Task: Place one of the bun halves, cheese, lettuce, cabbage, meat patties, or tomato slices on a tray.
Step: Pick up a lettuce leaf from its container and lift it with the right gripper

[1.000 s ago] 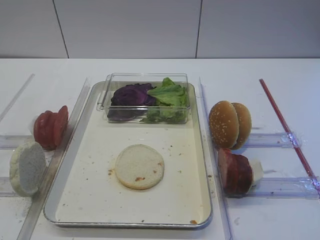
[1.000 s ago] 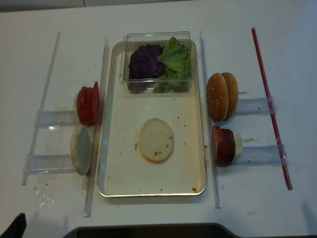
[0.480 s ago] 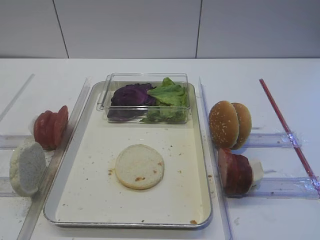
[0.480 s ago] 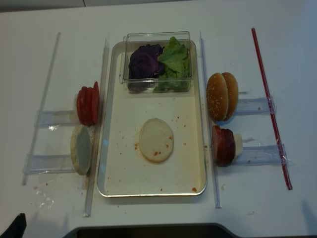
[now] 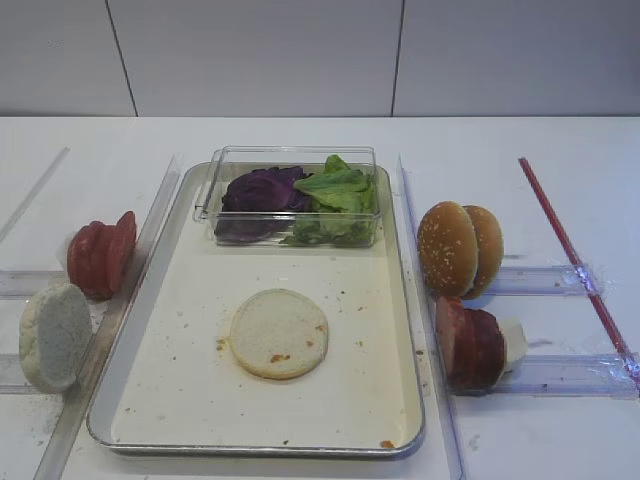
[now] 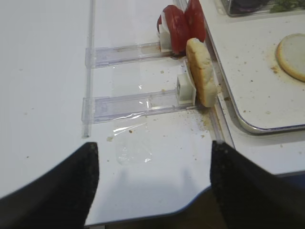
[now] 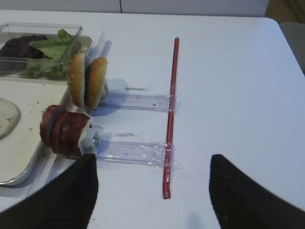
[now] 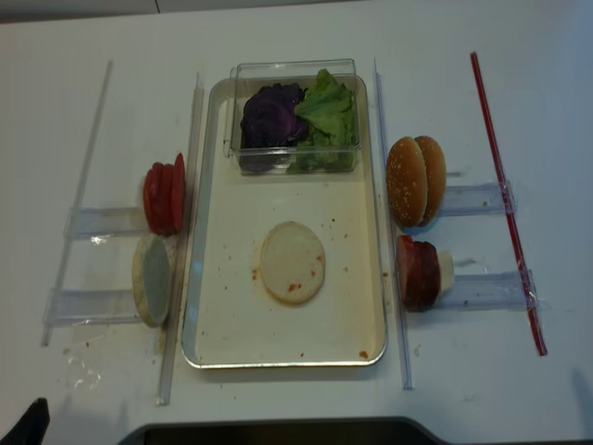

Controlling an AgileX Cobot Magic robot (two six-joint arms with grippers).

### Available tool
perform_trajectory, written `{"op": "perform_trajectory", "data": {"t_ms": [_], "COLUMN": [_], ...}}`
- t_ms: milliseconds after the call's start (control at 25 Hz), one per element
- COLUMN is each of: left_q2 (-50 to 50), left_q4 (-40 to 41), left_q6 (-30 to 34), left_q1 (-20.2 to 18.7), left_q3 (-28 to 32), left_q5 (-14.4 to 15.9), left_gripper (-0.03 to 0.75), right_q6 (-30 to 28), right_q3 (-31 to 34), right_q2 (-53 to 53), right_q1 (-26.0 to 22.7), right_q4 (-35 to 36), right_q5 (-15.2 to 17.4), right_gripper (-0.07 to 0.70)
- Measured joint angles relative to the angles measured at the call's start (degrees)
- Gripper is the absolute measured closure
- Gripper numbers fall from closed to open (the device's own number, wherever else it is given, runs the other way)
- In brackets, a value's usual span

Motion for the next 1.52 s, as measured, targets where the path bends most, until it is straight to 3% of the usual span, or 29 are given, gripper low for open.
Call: {"op": "perform_trajectory", "data": {"t_ms": [240,400,760,1120,1520], "left_q2": [0.0,0.0,0.0,0.0,0.0], "left_q4": [0.0,0.0,0.0,0.0,0.0], "left_q6": [0.0,0.0,0.0,0.0,-0.23], "left_q1": [0.0,0.0,0.0,0.0,0.0], "left_q3": [0.0,0.0,0.0,0.0,0.0], "left_q5": [0.0,0.0,0.0,0.0,0.0], "left_gripper": [0.262,0.262,0.263,0.263,0.263], "right_q6": [-0.44,-0.78,-3.55,-10.02,-13.98], "right_q3": [-5.06,-9.34,-22.5,-35.5,-50.85], "right_q2": [6.24,14.53,31.93,46.17,64.94], "right_q1": [0.0,0.0,0.0,4.07,9.85], "right_q4": [2.37,2.46,3.17,3.62,3.62], "right_q5": [0.34,2.27,3.7,4.93,8.39], "right_gripper": [0.12,0.12,0.12,0.12,0.12]}}
